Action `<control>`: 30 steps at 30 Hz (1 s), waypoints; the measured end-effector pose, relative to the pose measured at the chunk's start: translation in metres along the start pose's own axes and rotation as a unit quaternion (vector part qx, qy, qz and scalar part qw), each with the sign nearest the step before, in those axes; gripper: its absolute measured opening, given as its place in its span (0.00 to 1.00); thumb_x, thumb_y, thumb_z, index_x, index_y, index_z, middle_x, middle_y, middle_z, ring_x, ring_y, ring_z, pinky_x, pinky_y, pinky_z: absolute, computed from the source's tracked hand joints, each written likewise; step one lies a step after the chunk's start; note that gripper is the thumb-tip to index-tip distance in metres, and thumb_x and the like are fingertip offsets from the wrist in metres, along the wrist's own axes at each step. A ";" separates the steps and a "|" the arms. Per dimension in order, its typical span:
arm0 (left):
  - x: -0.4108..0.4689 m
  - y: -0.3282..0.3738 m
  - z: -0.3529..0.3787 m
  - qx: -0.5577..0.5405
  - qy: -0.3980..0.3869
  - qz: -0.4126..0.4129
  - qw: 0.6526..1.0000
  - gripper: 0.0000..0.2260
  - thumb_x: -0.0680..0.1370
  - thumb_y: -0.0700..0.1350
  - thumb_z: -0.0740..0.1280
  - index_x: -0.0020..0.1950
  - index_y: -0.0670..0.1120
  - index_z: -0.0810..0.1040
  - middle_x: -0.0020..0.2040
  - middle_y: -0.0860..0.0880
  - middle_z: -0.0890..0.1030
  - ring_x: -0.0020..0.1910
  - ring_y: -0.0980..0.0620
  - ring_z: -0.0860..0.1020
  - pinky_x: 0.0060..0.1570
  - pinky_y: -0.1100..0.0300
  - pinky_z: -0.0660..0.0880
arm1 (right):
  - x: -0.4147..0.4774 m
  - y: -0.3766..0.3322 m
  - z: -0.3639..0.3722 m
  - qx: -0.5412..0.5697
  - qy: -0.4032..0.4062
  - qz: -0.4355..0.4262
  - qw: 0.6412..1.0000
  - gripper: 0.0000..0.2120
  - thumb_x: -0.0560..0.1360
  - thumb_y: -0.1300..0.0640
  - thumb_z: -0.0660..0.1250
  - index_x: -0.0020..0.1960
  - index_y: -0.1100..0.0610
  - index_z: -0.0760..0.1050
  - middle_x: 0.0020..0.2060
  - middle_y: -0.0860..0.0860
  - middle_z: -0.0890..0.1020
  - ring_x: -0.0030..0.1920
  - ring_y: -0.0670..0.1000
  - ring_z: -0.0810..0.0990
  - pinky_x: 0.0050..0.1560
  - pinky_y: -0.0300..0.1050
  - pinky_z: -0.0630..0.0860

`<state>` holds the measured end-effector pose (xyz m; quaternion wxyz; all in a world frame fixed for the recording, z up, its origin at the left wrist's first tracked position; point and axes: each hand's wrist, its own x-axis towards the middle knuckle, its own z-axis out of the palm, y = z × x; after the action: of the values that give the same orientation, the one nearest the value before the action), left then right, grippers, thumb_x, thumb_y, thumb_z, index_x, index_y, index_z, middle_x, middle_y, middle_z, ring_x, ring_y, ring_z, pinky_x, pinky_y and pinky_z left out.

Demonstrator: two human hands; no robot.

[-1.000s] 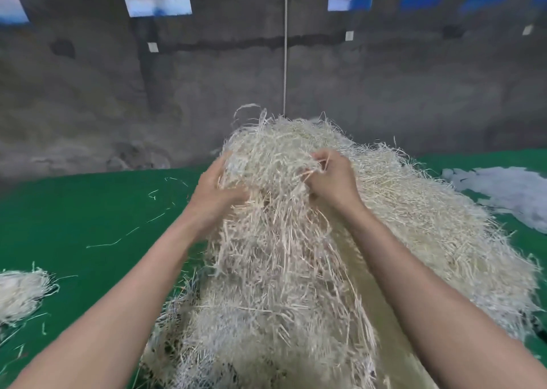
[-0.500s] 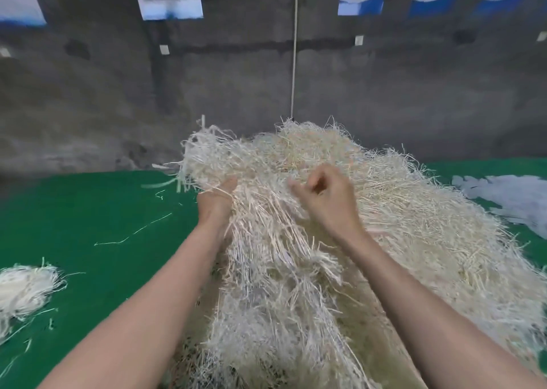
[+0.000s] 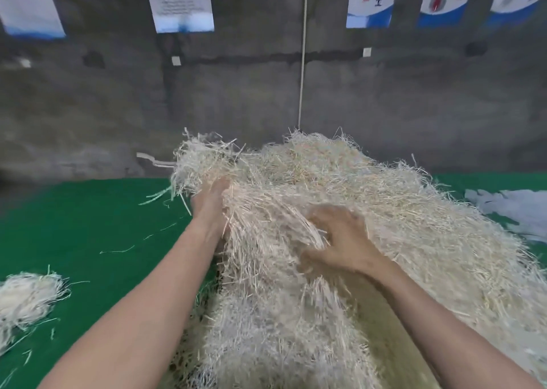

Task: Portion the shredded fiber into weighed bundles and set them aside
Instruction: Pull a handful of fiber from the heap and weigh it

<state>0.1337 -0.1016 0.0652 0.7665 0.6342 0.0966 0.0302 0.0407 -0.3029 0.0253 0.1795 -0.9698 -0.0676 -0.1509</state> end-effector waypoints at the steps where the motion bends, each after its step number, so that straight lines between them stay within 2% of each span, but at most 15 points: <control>1: 0.000 0.000 0.001 0.012 -0.016 -0.003 1.000 0.27 0.75 0.50 0.68 0.73 0.48 0.66 0.74 0.47 0.64 0.71 0.44 0.64 0.70 0.45 0.57 | 0.000 -0.009 -0.005 0.081 0.062 -0.016 0.995 0.23 0.67 0.34 0.60 0.60 0.39 0.70 0.68 0.44 0.67 0.69 0.45 0.58 0.70 0.51 0.46; 3: -0.003 0.004 0.007 0.005 -0.033 -0.017 0.999 0.24 0.74 0.49 0.69 0.69 0.47 0.70 0.74 0.47 0.64 0.72 0.44 0.62 0.70 0.42 0.55 | 0.005 -0.030 -0.008 0.170 0.172 -0.039 0.970 0.15 0.65 0.37 0.55 0.48 0.40 0.71 0.59 0.41 0.69 0.65 0.43 0.61 0.66 0.45 0.46; 4: -0.007 0.008 0.012 -0.005 -0.051 -0.015 0.999 0.18 0.74 0.48 0.69 0.63 0.48 0.74 0.74 0.47 0.63 0.72 0.44 0.62 0.70 0.42 0.56 | 0.010 -0.042 -0.007 0.154 0.182 -0.047 0.970 0.14 0.65 0.37 0.53 0.44 0.42 0.70 0.56 0.41 0.69 0.63 0.44 0.62 0.65 0.44 0.46; 6: -0.015 0.018 0.023 -0.008 -0.089 -0.007 0.996 0.10 0.75 0.47 0.68 0.56 0.49 0.75 0.73 0.45 0.65 0.69 0.44 0.64 0.66 0.48 0.62 | 0.024 -0.062 0.004 0.053 0.124 -0.076 0.988 0.17 0.68 0.33 0.52 0.43 0.44 0.68 0.58 0.46 0.71 0.64 0.47 0.64 0.69 0.51 0.50; 7: -0.016 0.023 0.026 -0.017 -0.095 -0.001 0.995 0.12 0.75 0.47 0.68 0.58 0.48 0.76 0.71 0.45 0.67 0.65 0.45 0.68 0.60 0.55 0.64 | 0.030 -0.067 0.013 0.006 0.083 -0.079 0.993 0.18 0.69 0.32 0.55 0.46 0.45 0.69 0.64 0.50 0.70 0.67 0.50 0.63 0.72 0.57 0.49; 8: -0.015 0.029 0.026 -0.032 -0.087 0.001 0.996 0.16 0.74 0.46 0.68 0.61 0.47 0.75 0.68 0.45 0.69 0.62 0.45 0.71 0.59 0.55 0.67 | 0.033 -0.069 0.024 -0.038 0.051 -0.079 0.995 0.19 0.70 0.33 0.58 0.51 0.46 0.71 0.69 0.52 0.67 0.70 0.53 0.61 0.73 0.60 0.46; 11: -0.004 0.048 0.013 -0.069 -0.017 0.010 0.997 0.22 0.72 0.43 0.68 0.66 0.43 0.73 0.66 0.48 0.70 0.62 0.48 0.67 0.62 0.49 0.64 | 0.023 -0.043 0.058 -0.174 -0.029 -0.096 0.980 0.17 0.74 0.49 0.64 0.61 0.53 0.72 0.75 0.56 0.58 0.73 0.56 0.57 0.71 0.60 0.38; 14: 0.002 0.055 -0.004 -0.065 0.006 0.028 0.997 0.22 0.71 0.40 0.68 0.65 0.43 0.73 0.69 0.49 0.69 0.66 0.48 0.65 0.69 0.42 0.57 | 0.001 -0.004 0.070 -0.149 -0.138 -0.007 0.979 0.26 0.77 0.61 0.61 0.74 0.54 0.61 0.76 0.55 0.53 0.74 0.57 0.56 0.74 0.55 0.48; 17: 0.003 0.052 -0.019 -0.086 0.037 0.006 0.996 0.27 0.70 0.40 0.69 0.68 0.42 0.68 0.71 0.46 0.67 0.70 0.42 0.64 0.68 0.40 0.58 | -0.007 0.023 0.054 -0.142 -0.139 0.033 0.979 0.21 0.79 0.56 0.58 0.71 0.54 0.63 0.71 0.55 0.66 0.68 0.54 0.69 0.69 0.45 0.62; 20: 0.010 0.046 -0.037 -0.149 0.083 -0.033 0.985 0.33 0.69 0.38 0.71 0.72 0.40 0.62 0.72 0.43 0.66 0.69 0.37 0.65 0.67 0.33 0.58 | -0.014 0.046 0.028 -0.204 -0.201 0.083 0.954 0.20 0.78 0.54 0.57 0.69 0.51 0.65 0.65 0.53 0.74 0.63 0.53 0.74 0.62 0.45 0.69; 22: 0.012 0.042 -0.039 -0.136 0.084 -0.031 0.987 0.31 0.69 0.38 0.71 0.70 0.40 0.65 0.71 0.43 0.67 0.68 0.38 0.66 0.68 0.35 0.59 | -0.015 0.040 0.014 -0.224 -0.213 0.080 0.947 0.17 0.77 0.53 0.57 0.64 0.53 0.69 0.63 0.54 0.75 0.60 0.53 0.76 0.59 0.45 0.72; 24: 0.004 0.037 -0.029 -0.120 0.046 -0.038 0.991 0.26 0.69 0.38 0.71 0.66 0.42 0.70 0.70 0.42 0.69 0.68 0.39 0.67 0.68 0.38 0.61 | -0.009 0.016 0.004 -0.217 -0.203 0.024 0.955 0.19 0.76 0.47 0.60 0.64 0.53 0.67 0.65 0.55 0.72 0.62 0.55 0.73 0.61 0.49 0.71; 26: -0.005 0.034 -0.016 -0.102 0.032 -0.045 0.993 0.17 0.70 0.39 0.71 0.57 0.44 0.74 0.70 0.43 0.68 0.70 0.38 0.65 0.68 0.37 0.57 | -0.003 -0.023 -0.011 -0.180 -0.196 -0.041 0.963 0.16 0.75 0.42 0.62 0.54 0.53 0.70 0.53 0.53 0.77 0.54 0.54 0.75 0.54 0.48 0.72; 28: -0.011 0.033 -0.009 -0.085 0.019 -0.042 0.995 0.07 0.71 0.39 0.71 0.45 0.48 0.75 0.68 0.45 0.70 0.70 0.39 0.64 0.68 0.37 0.56 | -0.001 -0.056 -0.033 -0.130 -0.194 -0.063 0.970 0.16 0.74 0.40 0.64 0.38 0.51 0.67 0.34 0.46 0.72 0.36 0.45 0.72 0.39 0.39 0.70; 30: -0.012 0.036 -0.010 -0.082 0.011 -0.028 0.996 0.05 0.72 0.39 0.70 0.43 0.48 0.77 0.68 0.46 0.71 0.70 0.40 0.65 0.69 0.40 0.58 | -0.001 -0.079 -0.056 -0.078 -0.200 -0.033 0.976 0.15 0.74 0.40 0.65 0.38 0.51 0.71 0.30 0.45 0.71 0.29 0.41 0.69 0.29 0.31 0.67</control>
<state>0.1228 -0.0874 0.1002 0.8156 0.5655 0.1198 0.0234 0.0097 -0.2507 0.1005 0.0815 -0.9885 -0.1221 0.0354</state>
